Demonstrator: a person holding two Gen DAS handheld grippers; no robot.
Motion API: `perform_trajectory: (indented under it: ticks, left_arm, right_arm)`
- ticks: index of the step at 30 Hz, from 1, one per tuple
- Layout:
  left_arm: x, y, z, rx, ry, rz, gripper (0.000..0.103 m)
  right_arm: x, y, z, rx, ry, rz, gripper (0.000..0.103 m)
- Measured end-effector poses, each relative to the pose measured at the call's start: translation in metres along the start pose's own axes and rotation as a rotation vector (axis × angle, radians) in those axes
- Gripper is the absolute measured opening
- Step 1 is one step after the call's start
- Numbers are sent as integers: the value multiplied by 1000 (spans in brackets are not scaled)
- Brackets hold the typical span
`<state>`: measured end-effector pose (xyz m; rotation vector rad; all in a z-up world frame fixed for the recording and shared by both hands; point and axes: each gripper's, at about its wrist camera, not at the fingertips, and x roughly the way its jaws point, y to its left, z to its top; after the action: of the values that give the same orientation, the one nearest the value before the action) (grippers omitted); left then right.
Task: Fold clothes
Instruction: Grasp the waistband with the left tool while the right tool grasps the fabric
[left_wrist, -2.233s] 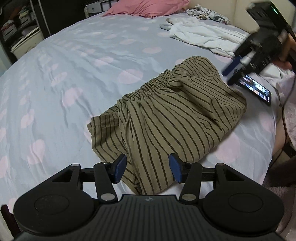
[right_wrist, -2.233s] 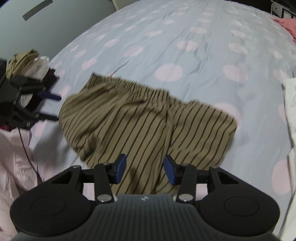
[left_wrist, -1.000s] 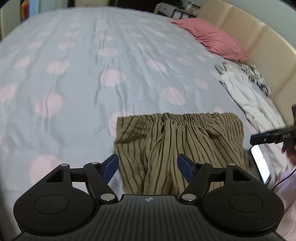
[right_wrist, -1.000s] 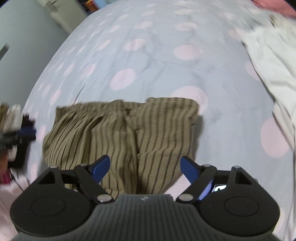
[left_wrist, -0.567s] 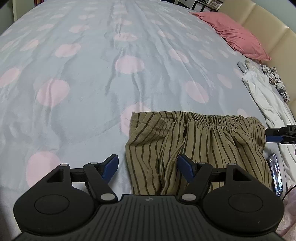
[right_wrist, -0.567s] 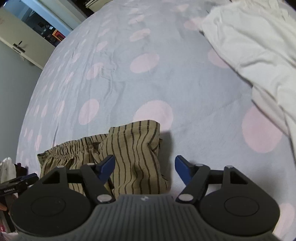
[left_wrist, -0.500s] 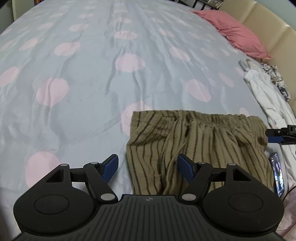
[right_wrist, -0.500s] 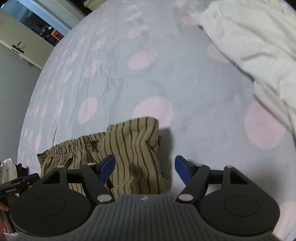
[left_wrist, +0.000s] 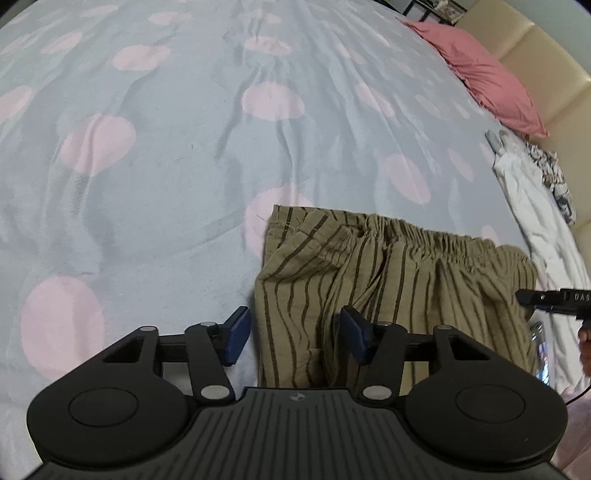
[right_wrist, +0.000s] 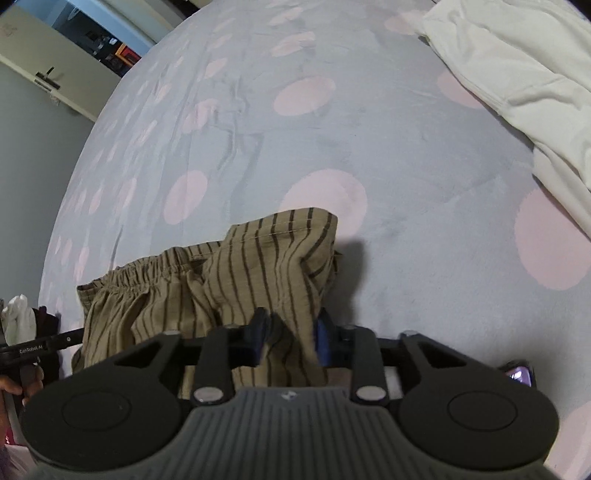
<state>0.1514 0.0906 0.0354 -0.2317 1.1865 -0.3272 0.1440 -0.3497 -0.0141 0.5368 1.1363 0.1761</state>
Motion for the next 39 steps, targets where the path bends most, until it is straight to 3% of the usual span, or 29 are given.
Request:
perform_trajectory:
  ticks: [4,8,16,23,26,30,32,34,39]
  left_arm:
    - [-6,12,-1,-82,15,-84,61]
    - [-7,22,-5,-141,34,-155,68]
    - [1,12,-12,-86,100,-190,73]
    - [13,6,-14,-45,121,-113,73]
    - [15,5,-11,-50,109,-93,73]
    - [19,-3,-7,-16,82,-67,72]
    - [21,-10,-7,18,73,-46,69]
    - [21,-15,-6,53,60,-25,55]
    - [14,-15,-3,59,30,-54,21]
  right_arm:
    - [0,-8,-1,76,45,112,83]
    - [4,-3,-8,46,91,134,87]
    - [14,19,-19,-52,138,149,91]
    - [29,40,-25,-120,123,93,91]
    - [33,50,-25,-153,108,72,83]
    - [40,63,-27,-208,98,58,59]
    - [44,66,-28,-231,97,36,38]
    - [46,67,-27,-242,96,28,18]
    - [41,74,-28,-265,78,51,11]
